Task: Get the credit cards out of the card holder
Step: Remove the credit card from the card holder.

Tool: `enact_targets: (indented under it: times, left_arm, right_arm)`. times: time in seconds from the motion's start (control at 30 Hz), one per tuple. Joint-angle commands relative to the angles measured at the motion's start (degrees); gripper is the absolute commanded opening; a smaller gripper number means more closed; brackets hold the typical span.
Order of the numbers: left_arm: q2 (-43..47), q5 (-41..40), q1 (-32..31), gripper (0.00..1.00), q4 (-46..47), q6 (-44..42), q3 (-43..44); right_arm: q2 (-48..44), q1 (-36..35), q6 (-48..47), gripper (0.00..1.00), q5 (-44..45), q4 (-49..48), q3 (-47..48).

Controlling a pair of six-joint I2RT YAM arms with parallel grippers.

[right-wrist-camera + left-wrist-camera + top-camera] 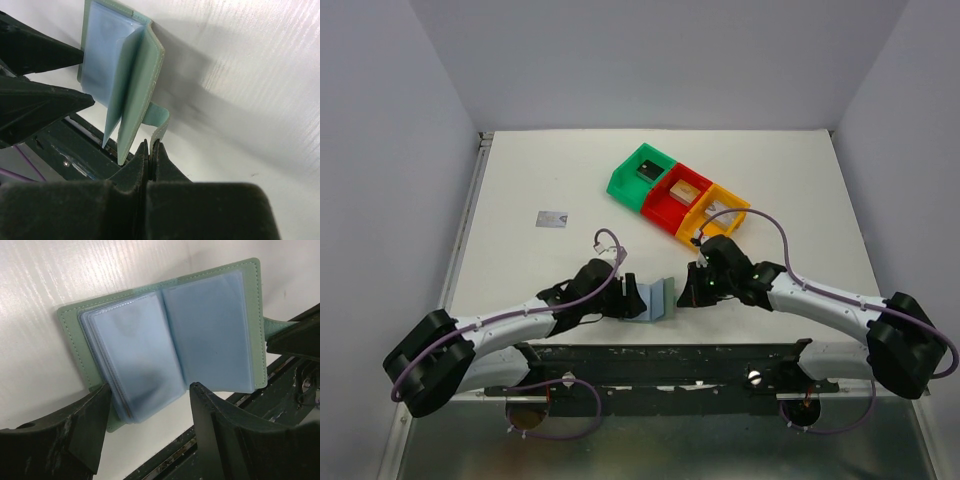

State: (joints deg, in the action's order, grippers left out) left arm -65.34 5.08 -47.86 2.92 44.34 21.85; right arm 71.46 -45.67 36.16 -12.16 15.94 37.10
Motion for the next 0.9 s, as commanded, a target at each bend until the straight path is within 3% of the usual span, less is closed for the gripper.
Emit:
enact_targets:
  times: [0.0, 0.43, 0.87]
  left_arm:
    - [2.5, 3.4, -0.2, 0.71, 5.9, -1.4, -1.9]
    - [7.9, 4.8, -0.3, 0.71, 9.0, -3.1, -2.6]
    - [4.6, 9.3, -0.5, 0.7, 9.9, -5.4, 1.2]
  right_arm:
    - [0.7, -0.2, 0.3, 0.0, -1.5, -1.6, -0.1]
    - [0.8, -0.3, 0.2, 0.0, -0.1, -0.5, 0.3]
    - [1.9, -0.2, 0.5, 0.0, 4.4, 3.4, -0.7]
